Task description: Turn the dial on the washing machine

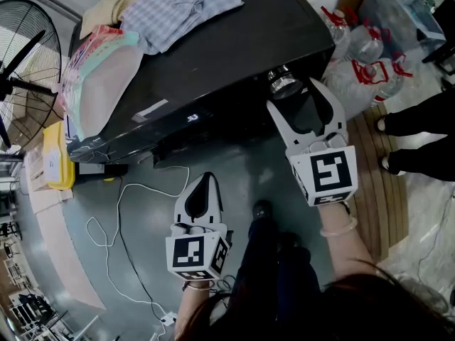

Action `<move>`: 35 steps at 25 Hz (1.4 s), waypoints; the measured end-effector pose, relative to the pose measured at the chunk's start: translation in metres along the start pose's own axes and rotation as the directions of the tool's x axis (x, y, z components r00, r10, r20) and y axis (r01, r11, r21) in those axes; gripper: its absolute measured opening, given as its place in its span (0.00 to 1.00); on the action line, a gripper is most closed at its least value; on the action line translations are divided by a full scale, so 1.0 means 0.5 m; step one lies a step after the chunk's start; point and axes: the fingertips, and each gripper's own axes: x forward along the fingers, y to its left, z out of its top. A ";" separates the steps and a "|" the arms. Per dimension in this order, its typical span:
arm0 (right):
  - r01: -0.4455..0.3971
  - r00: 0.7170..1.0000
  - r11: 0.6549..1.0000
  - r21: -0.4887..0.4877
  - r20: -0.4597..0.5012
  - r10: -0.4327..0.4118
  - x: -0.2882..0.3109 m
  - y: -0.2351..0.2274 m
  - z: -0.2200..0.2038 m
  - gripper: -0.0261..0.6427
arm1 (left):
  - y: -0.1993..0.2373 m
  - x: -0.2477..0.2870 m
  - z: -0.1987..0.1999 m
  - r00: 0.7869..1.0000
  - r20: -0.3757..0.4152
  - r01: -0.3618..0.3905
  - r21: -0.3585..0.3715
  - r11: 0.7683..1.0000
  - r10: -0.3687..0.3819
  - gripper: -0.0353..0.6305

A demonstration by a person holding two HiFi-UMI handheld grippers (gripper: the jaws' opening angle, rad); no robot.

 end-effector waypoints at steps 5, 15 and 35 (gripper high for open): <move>0.014 1.000 0.999 -0.031 -0.019 -0.014 0.003 0.002 -0.003 0.49 | 0.003 0.000 -0.001 1.000 -0.001 0.000 -0.002 1.000 0.000 0.08; 0.019 1.000 0.987 0.157 0.013 -0.021 -0.003 -0.013 -0.014 0.47 | 0.013 0.000 -0.004 1.000 0.002 -0.006 -0.006 1.000 0.006 0.08; -0.014 0.999 0.964 0.267 0.032 0.005 -0.002 -0.016 -0.011 0.49 | 0.014 0.002 -0.010 1.000 -0.007 -0.007 -0.008 1.000 0.007 0.08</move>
